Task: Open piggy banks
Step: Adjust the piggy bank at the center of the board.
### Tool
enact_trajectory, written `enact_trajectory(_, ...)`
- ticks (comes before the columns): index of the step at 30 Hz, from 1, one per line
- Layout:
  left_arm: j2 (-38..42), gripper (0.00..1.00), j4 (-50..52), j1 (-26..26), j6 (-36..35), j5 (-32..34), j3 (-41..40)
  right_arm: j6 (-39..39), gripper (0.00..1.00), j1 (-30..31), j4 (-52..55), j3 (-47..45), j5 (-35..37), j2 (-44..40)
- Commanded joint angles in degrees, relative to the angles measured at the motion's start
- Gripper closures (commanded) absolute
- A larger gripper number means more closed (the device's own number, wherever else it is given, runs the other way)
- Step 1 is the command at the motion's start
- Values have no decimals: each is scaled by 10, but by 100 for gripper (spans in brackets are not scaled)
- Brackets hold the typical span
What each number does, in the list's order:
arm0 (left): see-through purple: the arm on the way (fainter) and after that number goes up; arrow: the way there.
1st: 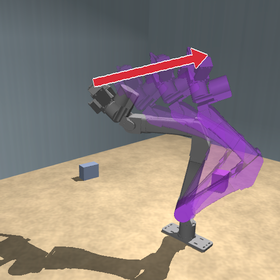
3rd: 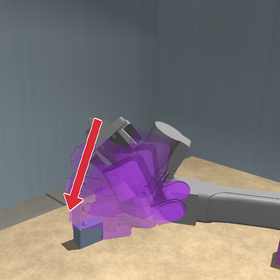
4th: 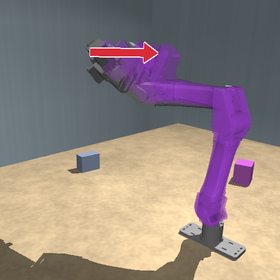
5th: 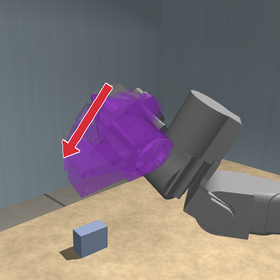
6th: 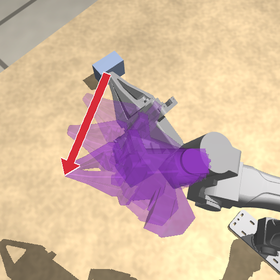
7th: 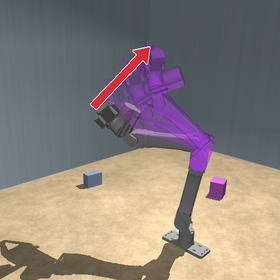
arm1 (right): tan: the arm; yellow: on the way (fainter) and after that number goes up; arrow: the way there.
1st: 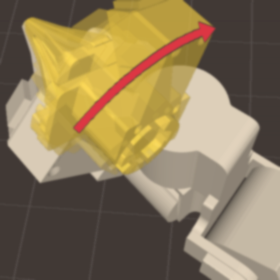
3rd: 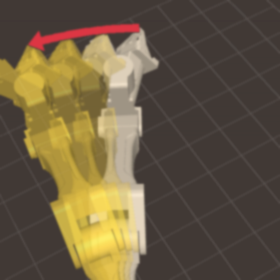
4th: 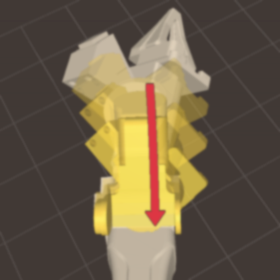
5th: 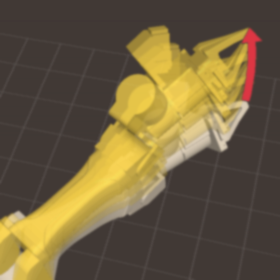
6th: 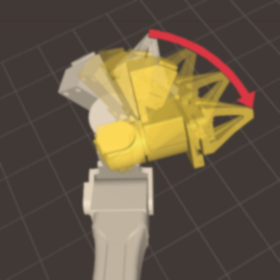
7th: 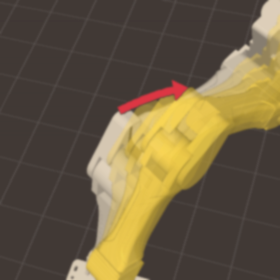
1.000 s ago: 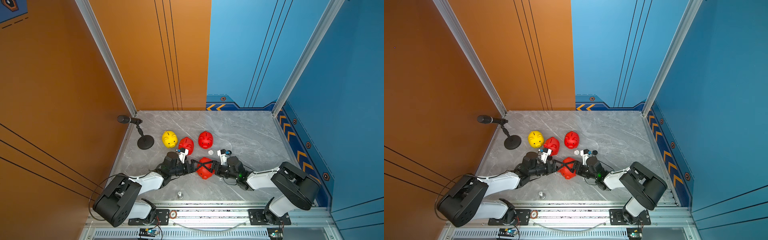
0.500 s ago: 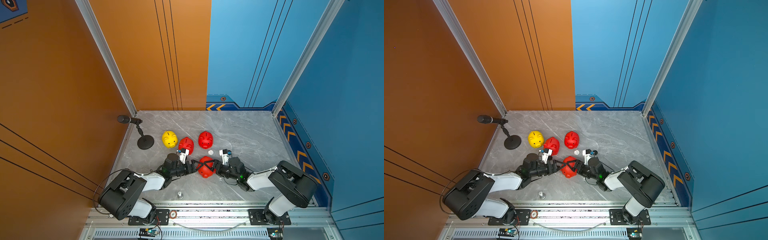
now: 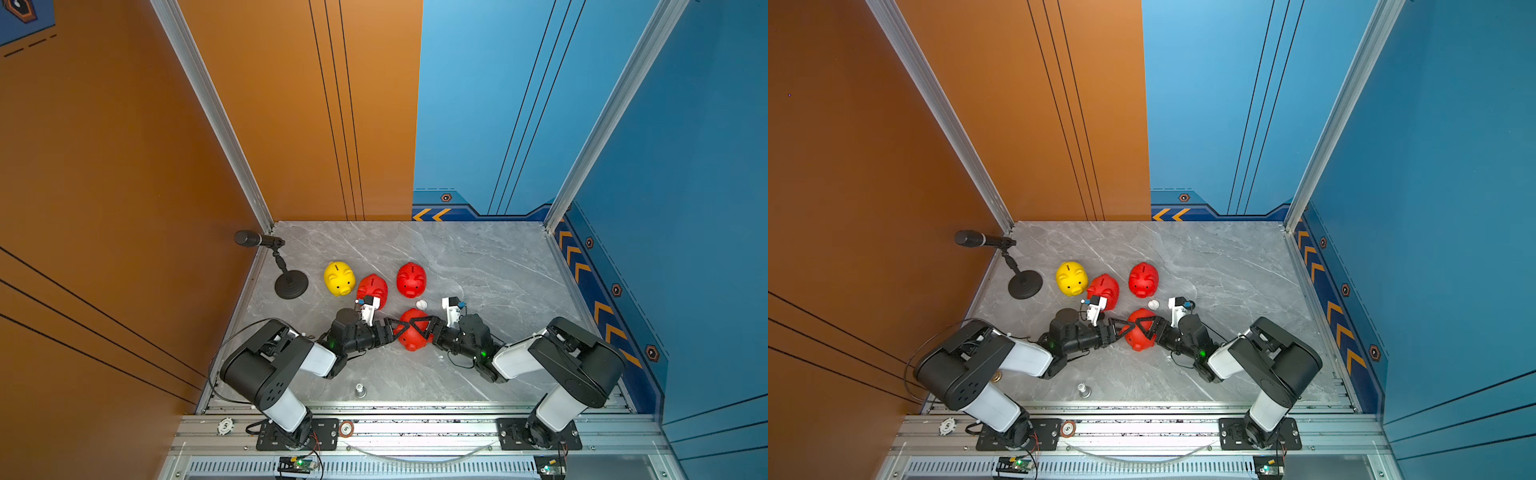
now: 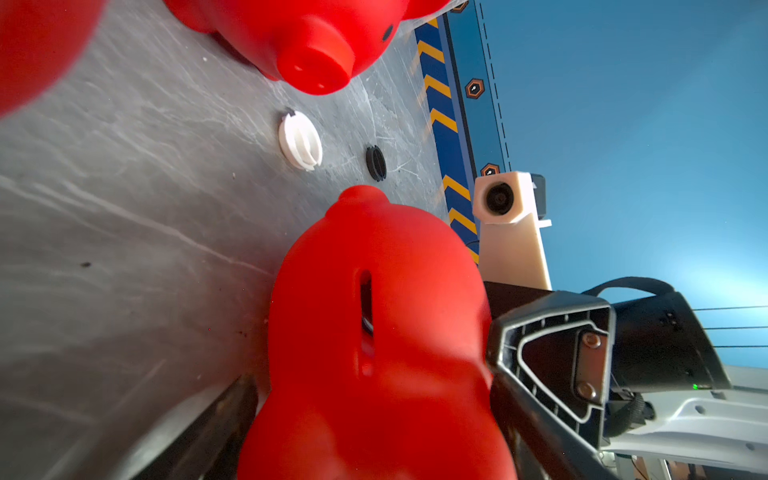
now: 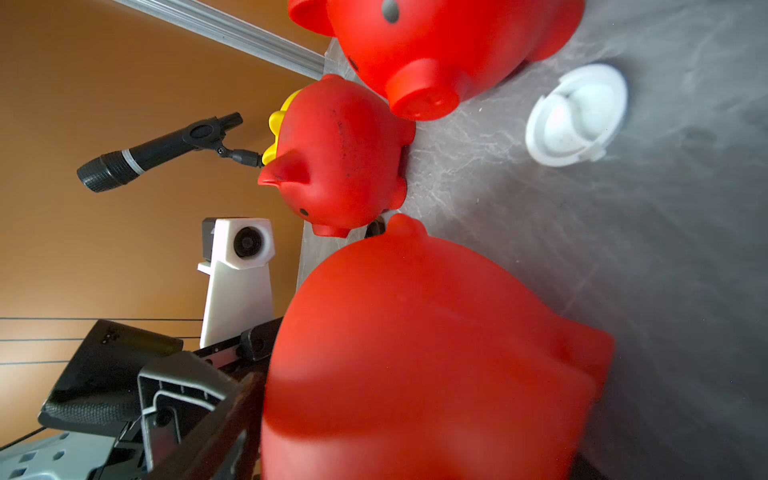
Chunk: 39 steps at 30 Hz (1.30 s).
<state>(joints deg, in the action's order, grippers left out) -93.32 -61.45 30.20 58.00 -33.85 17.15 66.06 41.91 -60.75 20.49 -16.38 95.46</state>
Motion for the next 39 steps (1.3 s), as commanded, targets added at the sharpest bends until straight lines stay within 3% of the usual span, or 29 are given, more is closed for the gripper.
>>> enact_trajectory(1, -28, 35, -33, 10, 21, -11, -10, 0, 16, 1, 104, -22, 16, 14)
enact_trajectory(10, -14, 41, -2, 16, 6, 2, 2, -73, 4, -13, 252, -3, 28, -99)
enact_trajectory(13, 5, 41, 54, 20, -20, 11, 13, -106, 0, -48, 321, -3, 31, -151)
enact_trajectory(20, 60, 42, 211, 45, -85, 43, 65, -196, 0, -123, 509, 12, 17, -302)
enact_trajectory(27, 98, 43, 493, 113, -216, 154, 217, -327, 0, -206, 759, 82, 58, -432)
enact_trajectory(33, 48, 44, 604, 170, -286, 234, 367, -349, 0, -295, 790, 74, 14, -504)
enact_trajectory(39, -38, 44, 708, 202, -345, 350, 538, -358, 0, -311, 813, 69, 16, -529)
